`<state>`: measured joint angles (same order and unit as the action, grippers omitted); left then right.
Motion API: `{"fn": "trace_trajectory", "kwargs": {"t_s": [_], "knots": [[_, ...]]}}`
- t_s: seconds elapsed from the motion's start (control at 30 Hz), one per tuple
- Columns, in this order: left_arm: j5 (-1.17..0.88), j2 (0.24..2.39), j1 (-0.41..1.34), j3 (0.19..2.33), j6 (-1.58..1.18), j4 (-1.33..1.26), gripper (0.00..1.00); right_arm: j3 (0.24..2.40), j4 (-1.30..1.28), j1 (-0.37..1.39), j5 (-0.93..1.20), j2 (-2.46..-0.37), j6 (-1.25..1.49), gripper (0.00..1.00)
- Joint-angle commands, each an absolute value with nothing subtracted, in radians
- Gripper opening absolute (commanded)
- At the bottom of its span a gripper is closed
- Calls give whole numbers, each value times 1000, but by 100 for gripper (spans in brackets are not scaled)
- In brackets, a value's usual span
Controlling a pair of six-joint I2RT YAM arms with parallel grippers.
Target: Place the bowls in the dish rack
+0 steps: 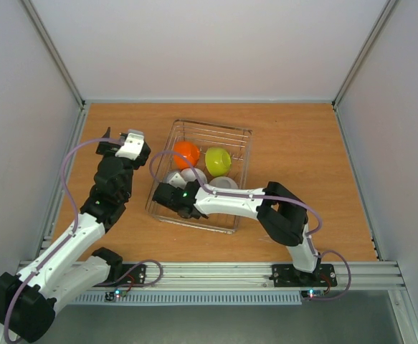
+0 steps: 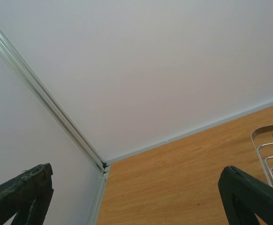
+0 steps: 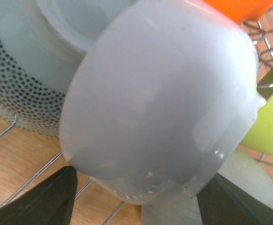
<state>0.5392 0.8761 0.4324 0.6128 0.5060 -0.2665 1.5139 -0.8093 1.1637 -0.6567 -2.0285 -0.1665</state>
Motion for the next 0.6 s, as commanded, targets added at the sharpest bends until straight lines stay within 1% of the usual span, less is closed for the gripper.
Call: {"fn": "trace_trajectory", "kwargs": {"t_s": [0.0, 0.13, 0.23, 0.3, 0.33, 0.37, 0.4, 0.43, 0.47, 0.5, 0.53, 0.57], "knots": [[531, 862, 433, 603, 496, -326, 96, 1509, -723, 1163, -617, -1996, -212, 62], [529, 862, 433, 602, 494, -323, 96, 1508, -720, 1163, -622, -1991, -253, 37], [528, 861, 433, 602, 495, -324, 96, 1505, -731, 1163, -636, -1978, -284, 21], [528, 861, 433, 602, 493, -324, 96, 1500, -742, 1163, -645, -1964, -304, 12], [528, 859, 433, 601, 494, -324, 96, 1497, -746, 1163, -651, -1957, -308, 11], [526, 859, 433, 601, 493, -324, 96, 1499, -755, 1163, -653, -1953, -308, 11], [526, 859, 433, 600, 494, -324, 96, 1502, -765, 1163, -658, -1949, -304, 14], [526, 858, 433, 600, 494, -323, 96, 1503, -771, 1163, -665, -1945, -298, 21], [525, 857, 433, 600, 493, -324, 96, 1502, -773, 1163, -665, -1941, -294, 31], [524, 857, 433, 600, 492, -322, 97, 1501, -771, 1163, -662, -1940, -293, 46], [523, 857, 433, 601, 491, -321, 96, 1500, -769, 1163, -658, -1940, -290, 56], [523, 857, 433, 601, 491, -321, 96, 1502, -765, 1163, -657, -1942, -289, 62]]}}
